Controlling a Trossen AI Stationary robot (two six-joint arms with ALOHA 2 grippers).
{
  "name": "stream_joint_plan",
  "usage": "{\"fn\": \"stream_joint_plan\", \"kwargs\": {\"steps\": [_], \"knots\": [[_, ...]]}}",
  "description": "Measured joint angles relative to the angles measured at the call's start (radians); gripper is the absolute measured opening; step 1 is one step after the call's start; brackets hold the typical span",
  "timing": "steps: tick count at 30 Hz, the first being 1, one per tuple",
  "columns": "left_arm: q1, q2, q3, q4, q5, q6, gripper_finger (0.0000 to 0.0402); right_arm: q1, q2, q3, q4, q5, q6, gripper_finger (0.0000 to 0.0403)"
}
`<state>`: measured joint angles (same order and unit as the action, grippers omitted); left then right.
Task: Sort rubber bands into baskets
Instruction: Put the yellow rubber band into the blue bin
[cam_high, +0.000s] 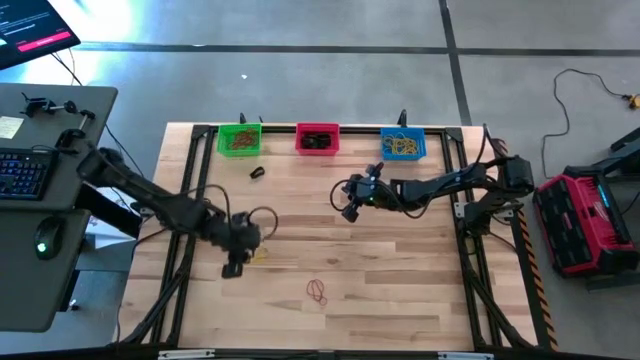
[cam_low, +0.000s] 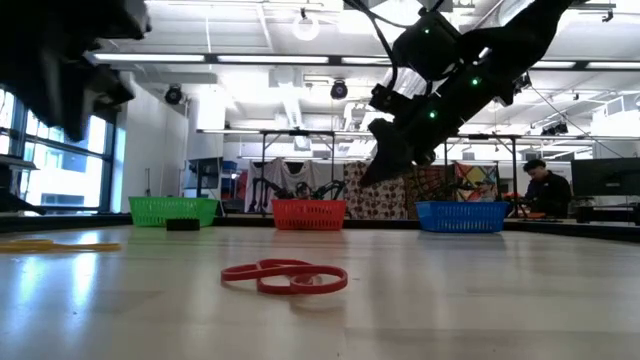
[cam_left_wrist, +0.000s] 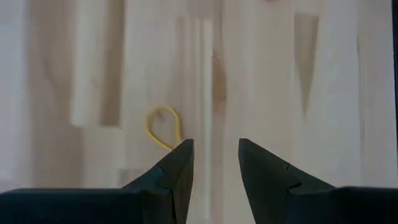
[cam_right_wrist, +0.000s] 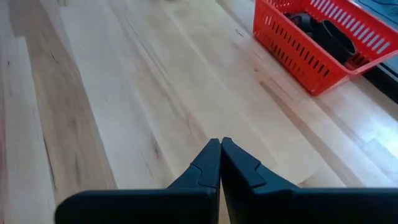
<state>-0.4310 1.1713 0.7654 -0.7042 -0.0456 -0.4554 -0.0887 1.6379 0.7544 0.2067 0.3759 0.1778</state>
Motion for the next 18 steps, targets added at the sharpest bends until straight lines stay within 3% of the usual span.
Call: {"fn": "stream_joint_plan", "kwargs": {"steps": [7,13,18], "knots": [[-0.11,0.126,0.0,0.0,-0.055,-0.136,0.012,0.0,-0.002,0.0,0.006,0.0,-0.003,0.0],[-0.138,0.25,0.0,0.004,-0.103,-0.15,0.0122,0.0,-0.002,0.0,0.006,0.0,-0.003,0.0],[-0.14,0.32,0.0,0.003,-0.091,-0.204,0.0147,0.0,-0.002,0.0,0.006,0.0,-0.003,0.0]]}}
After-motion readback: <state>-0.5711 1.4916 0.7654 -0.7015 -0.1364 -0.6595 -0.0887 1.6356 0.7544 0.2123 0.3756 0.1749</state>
